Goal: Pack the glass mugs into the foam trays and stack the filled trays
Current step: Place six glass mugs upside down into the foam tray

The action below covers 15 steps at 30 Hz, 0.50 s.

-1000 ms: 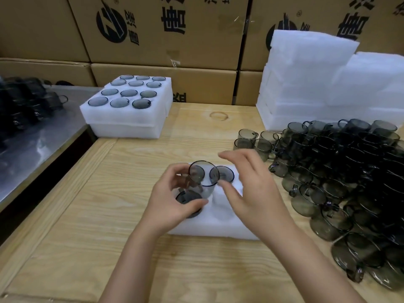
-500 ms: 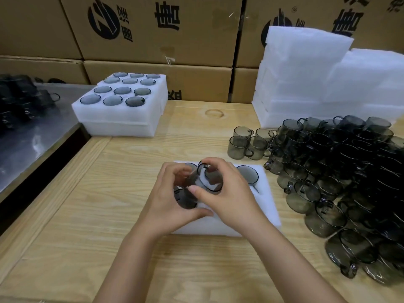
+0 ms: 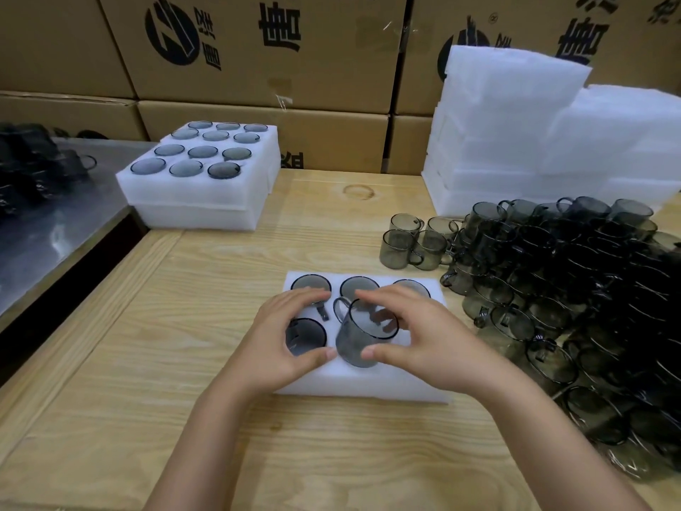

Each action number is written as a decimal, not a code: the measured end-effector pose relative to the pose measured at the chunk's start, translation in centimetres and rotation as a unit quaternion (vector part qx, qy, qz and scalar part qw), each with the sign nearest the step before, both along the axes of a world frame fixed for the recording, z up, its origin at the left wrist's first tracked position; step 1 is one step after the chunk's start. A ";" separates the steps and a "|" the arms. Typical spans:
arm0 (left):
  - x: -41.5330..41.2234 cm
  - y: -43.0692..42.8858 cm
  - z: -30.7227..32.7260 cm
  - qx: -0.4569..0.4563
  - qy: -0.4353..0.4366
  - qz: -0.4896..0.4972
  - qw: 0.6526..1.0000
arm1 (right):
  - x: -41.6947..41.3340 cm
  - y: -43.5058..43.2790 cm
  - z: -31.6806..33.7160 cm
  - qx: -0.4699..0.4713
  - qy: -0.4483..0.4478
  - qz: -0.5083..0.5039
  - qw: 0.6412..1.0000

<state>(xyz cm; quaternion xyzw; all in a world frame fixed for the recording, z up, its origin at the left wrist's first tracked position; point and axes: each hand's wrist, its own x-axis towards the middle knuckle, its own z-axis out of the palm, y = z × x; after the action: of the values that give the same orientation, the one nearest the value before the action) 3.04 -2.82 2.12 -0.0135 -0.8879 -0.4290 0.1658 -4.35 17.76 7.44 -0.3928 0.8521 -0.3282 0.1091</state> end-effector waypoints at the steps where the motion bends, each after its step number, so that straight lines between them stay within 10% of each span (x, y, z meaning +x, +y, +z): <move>1: 0.0 0.0 0.0 0.001 -0.002 -0.001 1.000 | 0.1 -0.2 0.0 0.014 0.008 0.002 1.000; 15: -0.1 0.6 1.2 0.054 -0.008 0.013 0.998 | 0.3 -1.4 -0.3 0.056 0.046 0.001 0.997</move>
<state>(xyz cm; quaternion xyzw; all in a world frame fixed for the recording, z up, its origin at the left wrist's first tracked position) 2.91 -2.27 3.29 0.0104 -0.8650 -0.4738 0.1649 -4.09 16.33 7.13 -0.4014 0.8730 -0.2612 0.0923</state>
